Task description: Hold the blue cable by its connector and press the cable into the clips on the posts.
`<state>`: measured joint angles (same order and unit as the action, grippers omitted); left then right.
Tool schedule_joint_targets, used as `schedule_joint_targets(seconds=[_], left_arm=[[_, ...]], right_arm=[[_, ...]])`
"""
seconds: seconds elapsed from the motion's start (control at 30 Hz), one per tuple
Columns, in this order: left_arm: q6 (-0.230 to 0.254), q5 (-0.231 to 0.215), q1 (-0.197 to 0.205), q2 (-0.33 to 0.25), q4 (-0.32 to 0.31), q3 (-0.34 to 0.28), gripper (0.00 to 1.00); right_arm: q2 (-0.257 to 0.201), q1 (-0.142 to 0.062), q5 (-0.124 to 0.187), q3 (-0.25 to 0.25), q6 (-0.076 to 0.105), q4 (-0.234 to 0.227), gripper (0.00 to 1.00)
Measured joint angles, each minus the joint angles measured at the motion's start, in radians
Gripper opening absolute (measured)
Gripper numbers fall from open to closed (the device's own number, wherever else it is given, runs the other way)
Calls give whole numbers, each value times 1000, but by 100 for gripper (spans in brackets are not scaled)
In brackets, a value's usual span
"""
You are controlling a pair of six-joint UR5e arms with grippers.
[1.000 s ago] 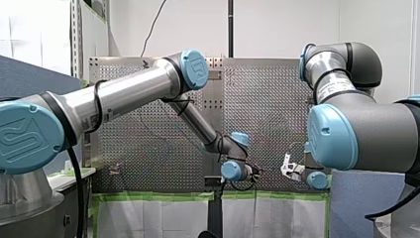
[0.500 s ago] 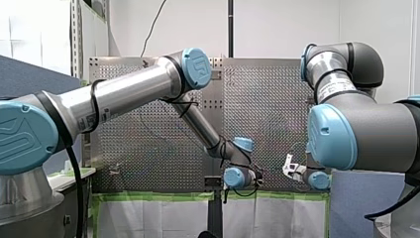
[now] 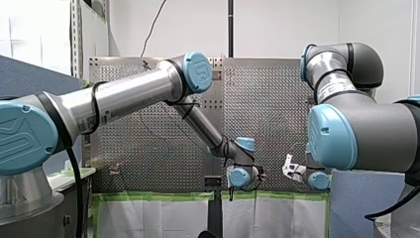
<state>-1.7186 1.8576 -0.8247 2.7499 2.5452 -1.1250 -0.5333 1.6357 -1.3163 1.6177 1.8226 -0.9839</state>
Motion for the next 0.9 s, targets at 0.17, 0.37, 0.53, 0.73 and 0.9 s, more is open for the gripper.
schedule_joint_targets(seconds=[0.17, 0.37, 0.53, 0.73, 0.9], left_arm=[[6, 4, -10, 39, 36, 38, 100], [14, 13, -13, 74, 67, 66, 100], [34, 25, -13, 77, 73, 78, 100], [71, 53, -16, 76, 83, 108, 100], [84, 63, -21, 76, 104, 123, 100]], right_arm=[[0, 0, 1, 0, 0, -1, 0], [1, 2, 3, 0, 1, -4, 0], [3, 2, 3, 0, 3, -6, 0], [4, 2, 3, 0, 4, -6, 0], [5, 1, 3, 0, 5, -6, 0]])
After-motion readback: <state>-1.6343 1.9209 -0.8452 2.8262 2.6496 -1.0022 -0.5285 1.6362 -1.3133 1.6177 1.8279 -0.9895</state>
